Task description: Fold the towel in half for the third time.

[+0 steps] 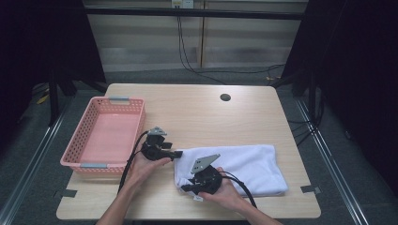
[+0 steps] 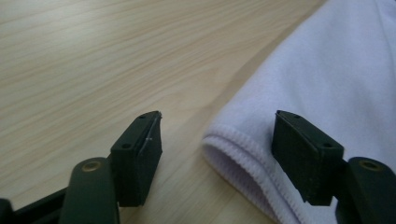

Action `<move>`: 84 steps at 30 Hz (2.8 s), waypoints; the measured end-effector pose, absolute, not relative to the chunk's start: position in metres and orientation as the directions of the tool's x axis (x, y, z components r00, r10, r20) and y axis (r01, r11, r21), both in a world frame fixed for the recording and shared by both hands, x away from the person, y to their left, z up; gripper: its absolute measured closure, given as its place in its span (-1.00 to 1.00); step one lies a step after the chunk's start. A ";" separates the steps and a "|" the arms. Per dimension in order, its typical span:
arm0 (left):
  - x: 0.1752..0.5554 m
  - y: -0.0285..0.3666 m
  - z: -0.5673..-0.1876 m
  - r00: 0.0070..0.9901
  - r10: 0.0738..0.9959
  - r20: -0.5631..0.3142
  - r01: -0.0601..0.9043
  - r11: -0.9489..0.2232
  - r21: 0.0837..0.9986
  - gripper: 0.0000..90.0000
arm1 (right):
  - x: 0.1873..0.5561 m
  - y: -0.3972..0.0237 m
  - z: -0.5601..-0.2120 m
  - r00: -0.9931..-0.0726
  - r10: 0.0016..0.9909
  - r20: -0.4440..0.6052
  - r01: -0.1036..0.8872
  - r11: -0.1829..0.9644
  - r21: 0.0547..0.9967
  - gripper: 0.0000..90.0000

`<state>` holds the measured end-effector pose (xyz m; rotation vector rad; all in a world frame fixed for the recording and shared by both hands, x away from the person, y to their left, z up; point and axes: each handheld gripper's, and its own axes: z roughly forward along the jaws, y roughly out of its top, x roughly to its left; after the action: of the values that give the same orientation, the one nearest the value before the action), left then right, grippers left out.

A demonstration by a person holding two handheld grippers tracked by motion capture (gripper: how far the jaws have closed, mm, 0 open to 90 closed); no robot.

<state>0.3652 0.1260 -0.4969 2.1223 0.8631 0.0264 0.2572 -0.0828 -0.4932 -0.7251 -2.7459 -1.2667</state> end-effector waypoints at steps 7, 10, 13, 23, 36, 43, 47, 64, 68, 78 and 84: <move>0.363 0.121 -0.501 0.788 0.556 -0.264 0.557 -0.463 0.689 -0.13 | 0.257 -0.085 -0.494 -0.891 0.394 0.228 0.428 0.557 0.712 0.76; 0.360 0.117 -0.501 0.803 0.533 -0.266 0.545 -0.477 0.689 -0.09 | 0.258 -0.085 -0.494 -0.887 0.395 0.240 0.439 0.557 0.705 0.76; 0.357 0.114 -0.501 0.814 0.515 -0.268 0.538 -0.494 0.684 0.17 | 0.260 -0.086 -0.494 -0.884 0.395 0.251 0.447 0.552 0.704 0.76; 0.359 0.118 -0.496 0.781 0.503 -0.370 0.592 -0.406 0.696 0.68 | 0.261 -0.087 -0.487 -0.866 0.420 0.272 0.475 0.522 0.709 0.78; 0.363 0.128 -0.464 0.767 0.485 -0.420 0.599 -0.310 0.738 0.69 | 0.263 -0.095 -0.448 -0.860 0.414 0.299 0.473 0.429 0.770 0.78; 0.363 0.133 -0.447 0.763 0.492 -0.419 0.587 -0.259 0.767 0.68 | 0.267 -0.096 -0.433 -0.862 0.399 0.312 0.466 0.383 0.798 0.78; 0.365 0.138 -0.435 0.767 0.500 -0.403 0.575 -0.255 0.778 0.68 | 0.271 -0.091 -0.421 -0.864 0.397 0.308 0.458 0.369 0.809 0.78; 0.363 0.160 -0.364 0.775 0.563 -0.289 0.504 -0.272 0.820 0.69 | 0.282 -0.061 -0.365 -0.889 0.351 0.293 0.400 0.289 0.870 0.79; 0.367 0.147 -0.382 0.780 0.553 -0.292 0.512 -0.295 0.807 0.68 | 0.279 -0.063 -0.380 -0.884 0.374 0.280 0.403 0.309 0.861 0.79; 0.373 0.094 -0.394 0.809 0.510 -0.292 0.501 -0.337 0.797 0.67 | 0.267 -0.117 -0.396 -0.839 0.449 0.308 0.441 0.230 0.867 0.78; 0.377 0.062 -0.406 0.816 0.501 -0.289 0.502 -0.364 0.785 0.67 | 0.259 -0.148 -0.408 -0.800 0.515 0.307 0.457 0.192 0.869 0.77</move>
<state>0.3771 0.0618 -0.4061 2.0192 0.7422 -0.0004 0.2593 -0.1483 -0.4076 -1.0058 -2.4649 -1.7643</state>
